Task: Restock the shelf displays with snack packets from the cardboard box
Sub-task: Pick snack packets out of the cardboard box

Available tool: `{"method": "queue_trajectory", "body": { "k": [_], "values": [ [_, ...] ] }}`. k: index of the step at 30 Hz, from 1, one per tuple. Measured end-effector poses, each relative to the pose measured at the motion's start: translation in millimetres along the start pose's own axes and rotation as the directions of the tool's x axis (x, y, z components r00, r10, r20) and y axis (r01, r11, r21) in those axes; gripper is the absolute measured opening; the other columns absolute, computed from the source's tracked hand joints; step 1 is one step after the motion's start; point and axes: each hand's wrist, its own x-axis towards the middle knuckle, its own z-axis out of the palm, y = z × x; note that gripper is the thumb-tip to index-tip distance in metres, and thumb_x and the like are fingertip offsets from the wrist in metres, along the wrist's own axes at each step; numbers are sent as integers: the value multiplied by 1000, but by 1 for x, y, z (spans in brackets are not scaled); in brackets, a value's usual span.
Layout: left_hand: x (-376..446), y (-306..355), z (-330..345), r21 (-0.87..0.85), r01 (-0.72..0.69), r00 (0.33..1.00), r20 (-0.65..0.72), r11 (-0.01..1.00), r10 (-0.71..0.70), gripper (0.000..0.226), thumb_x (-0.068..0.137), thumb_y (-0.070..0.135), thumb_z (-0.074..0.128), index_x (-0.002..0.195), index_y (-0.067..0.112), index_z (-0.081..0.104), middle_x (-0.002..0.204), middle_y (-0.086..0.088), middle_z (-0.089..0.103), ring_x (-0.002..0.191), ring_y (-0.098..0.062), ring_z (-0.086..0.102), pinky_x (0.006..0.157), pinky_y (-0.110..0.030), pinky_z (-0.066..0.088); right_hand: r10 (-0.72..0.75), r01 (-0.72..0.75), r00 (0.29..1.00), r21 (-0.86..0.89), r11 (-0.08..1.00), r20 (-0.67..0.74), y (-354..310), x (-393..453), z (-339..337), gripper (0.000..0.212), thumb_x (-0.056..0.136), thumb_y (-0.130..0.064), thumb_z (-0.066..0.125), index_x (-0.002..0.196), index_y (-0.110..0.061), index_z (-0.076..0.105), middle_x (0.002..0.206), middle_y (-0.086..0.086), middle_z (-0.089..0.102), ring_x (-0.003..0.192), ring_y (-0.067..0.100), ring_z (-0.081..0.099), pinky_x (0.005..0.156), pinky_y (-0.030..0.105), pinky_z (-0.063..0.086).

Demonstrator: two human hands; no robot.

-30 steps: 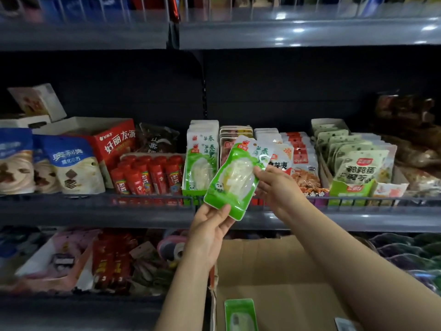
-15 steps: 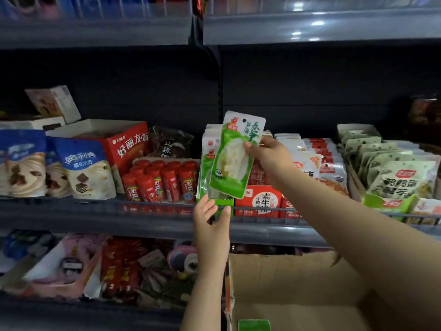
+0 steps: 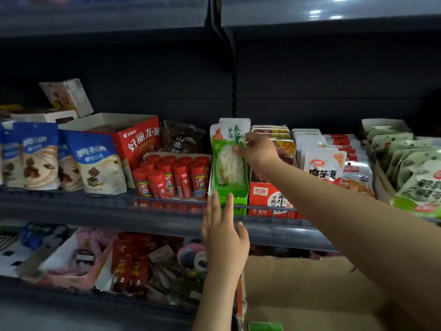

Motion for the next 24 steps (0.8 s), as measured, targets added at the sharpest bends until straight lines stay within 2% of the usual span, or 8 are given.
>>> {"method": "queue_trajectory", "body": {
  "k": [2,5,9,12,15,18,21,24],
  "values": [
    [0,0,0,-5,-3,1000,-5,1000,3,62,98,26,41,150,33,8,156,10,-18,138,-2,-24,114,-32,-7,11,-11,1000,-1,1000,26,4,-1,4,46,83,-31,70,125,-13,59,115,4,65,102,20,63,92,32,50],
    [-1,0,0,-17,-10,1000,-18,1000,9,62,97,25,43,150,32,11,157,8,-14,139,-3,-21,114,-32,-7,32,-32,999,60,998,-5,3,0,6,43,80,-31,74,118,-13,64,114,4,67,101,21,64,94,37,50],
    [-1,0,-1,-46,-15,999,-29,999,14,62,97,23,45,150,31,15,157,8,-12,140,-5,-19,116,-35,-3,34,-28,999,123,992,-43,2,-2,4,39,81,-26,73,114,-7,65,113,3,66,103,19,62,94,32,48],
    [-1,-1,-1,-46,-16,1000,-23,999,15,63,97,23,45,150,31,14,157,8,-13,141,-6,-19,117,-37,-2,71,-72,997,29,997,24,7,-6,4,34,79,-27,75,104,-7,65,113,6,66,100,19,60,88,30,47],
    [-2,-1,-1,-40,-9,1000,-11,999,9,63,97,23,44,150,33,11,157,8,-15,140,-6,-21,116,-36,-5,76,-67,994,-102,993,85,6,-11,2,31,80,-26,75,95,-1,65,93,5,63,85,20,59,78,33,50],
    [-2,0,-2,-36,-18,1000,-17,999,17,64,97,23,44,150,33,11,156,8,-15,139,-5,-22,116,-35,-5,54,-40,997,-203,978,62,4,-13,2,27,80,-23,74,96,-6,61,98,9,61,85,22,57,69,30,47],
    [-2,0,-2,-27,-23,1000,-18,999,22,64,96,23,44,150,32,10,155,9,-17,140,-5,-22,116,-35,-5,66,-47,996,-290,956,57,6,-11,0,42,81,-27,73,113,-4,59,112,11,61,103,26,59,83,33,50],
    [-2,0,-2,-30,-31,999,-20,999,30,64,96,22,45,150,31,11,153,10,-18,140,-6,-21,116,-35,-5,82,-51,994,-367,929,70,10,-9,-2,48,80,-31,74,117,-4,58,118,12,60,116,27,53,92,35,48]
  ]
}}
